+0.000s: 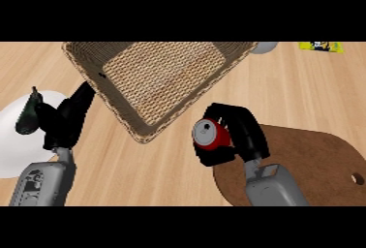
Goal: Pick the can from the cutting board and place it in the basket
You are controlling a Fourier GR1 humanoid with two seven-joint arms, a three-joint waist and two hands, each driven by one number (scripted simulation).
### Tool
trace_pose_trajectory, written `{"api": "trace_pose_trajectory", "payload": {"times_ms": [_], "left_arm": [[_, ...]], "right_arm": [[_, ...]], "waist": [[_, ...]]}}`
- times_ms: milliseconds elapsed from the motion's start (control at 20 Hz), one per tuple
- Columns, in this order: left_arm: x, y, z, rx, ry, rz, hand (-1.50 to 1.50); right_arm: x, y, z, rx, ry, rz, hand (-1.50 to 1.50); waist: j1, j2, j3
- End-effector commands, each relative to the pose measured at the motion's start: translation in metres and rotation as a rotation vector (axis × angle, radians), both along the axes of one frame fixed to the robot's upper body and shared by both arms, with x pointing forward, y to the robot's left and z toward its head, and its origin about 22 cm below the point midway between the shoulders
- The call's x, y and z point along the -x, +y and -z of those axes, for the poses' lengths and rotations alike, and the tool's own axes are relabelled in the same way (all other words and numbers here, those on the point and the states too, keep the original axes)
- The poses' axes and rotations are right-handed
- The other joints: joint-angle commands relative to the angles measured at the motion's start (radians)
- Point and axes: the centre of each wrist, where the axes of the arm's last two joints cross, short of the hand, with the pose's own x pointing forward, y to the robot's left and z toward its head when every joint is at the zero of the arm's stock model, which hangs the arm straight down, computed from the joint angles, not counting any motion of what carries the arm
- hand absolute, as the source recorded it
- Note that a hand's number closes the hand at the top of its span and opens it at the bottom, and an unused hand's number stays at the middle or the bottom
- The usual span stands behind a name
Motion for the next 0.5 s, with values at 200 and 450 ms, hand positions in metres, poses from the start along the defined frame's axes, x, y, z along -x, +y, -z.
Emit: {"api": "trace_pose_trajectory", "payload": {"times_ms": [200,450], "left_arm": [[-0.009,-0.015,-0.005,0.006,-0.005,0.051,0.0],[-0.012,-0.02,-0.005,-0.003,-0.001,0.073,0.0]], "right_arm": [[0.0,0.045,-0.046,-0.268,-0.298,0.118,1.5],[0.002,0.068,-0.065,-0.397,-0.445,0.191,1.5]], "waist": [[0.057,-0.002,0.002],[0.065,-0.006,-0.005]]}}
